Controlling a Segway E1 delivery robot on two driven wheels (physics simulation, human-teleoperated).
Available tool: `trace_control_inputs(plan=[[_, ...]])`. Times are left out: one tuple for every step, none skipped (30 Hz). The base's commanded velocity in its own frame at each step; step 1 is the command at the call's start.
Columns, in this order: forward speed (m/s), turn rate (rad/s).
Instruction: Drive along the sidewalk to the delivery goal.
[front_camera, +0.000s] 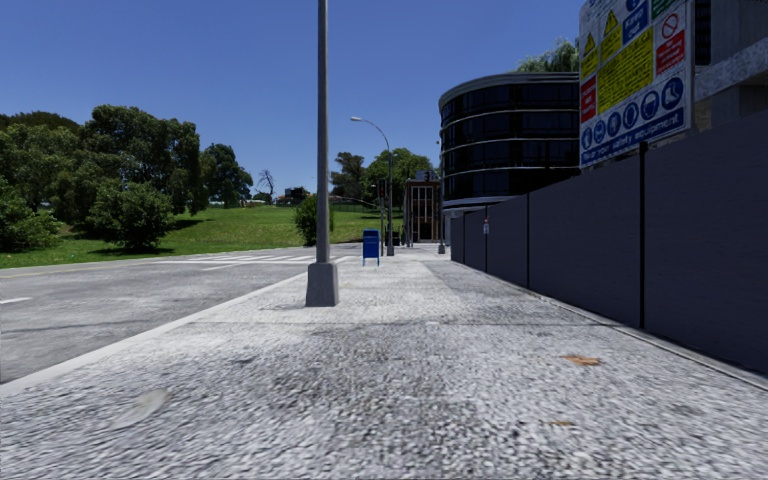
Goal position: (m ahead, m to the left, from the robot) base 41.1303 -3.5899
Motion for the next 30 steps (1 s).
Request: trace_control_inputs(plan=[[2.00,0.00],[2.00,0.00],[2.00,0.00],[2.00,0.00],[2.00,0.00],[2.00,0.00],[2.00,-0.19],[2.00,-0.19],[2.00,-0.28],[2.00,-0.29],[2.00,-0.30],[2.00,-0.30],[2.00,-0.16],[2.00,0.00],[2.00,0.00],[2.00,0.00],[2.00,0.00],[2.00,0.00],[2.00,0.00],[2.00,-0.04],[2.00,-0.17],[2.00,-0.21],[2.00,-0.21],[2.00,-0.23],[2.00,-0.28],[2.00,-0.35],[2.00,-0.35],[2.00,-0.39],[2.00,-0.39],[1.98,-0.26]])
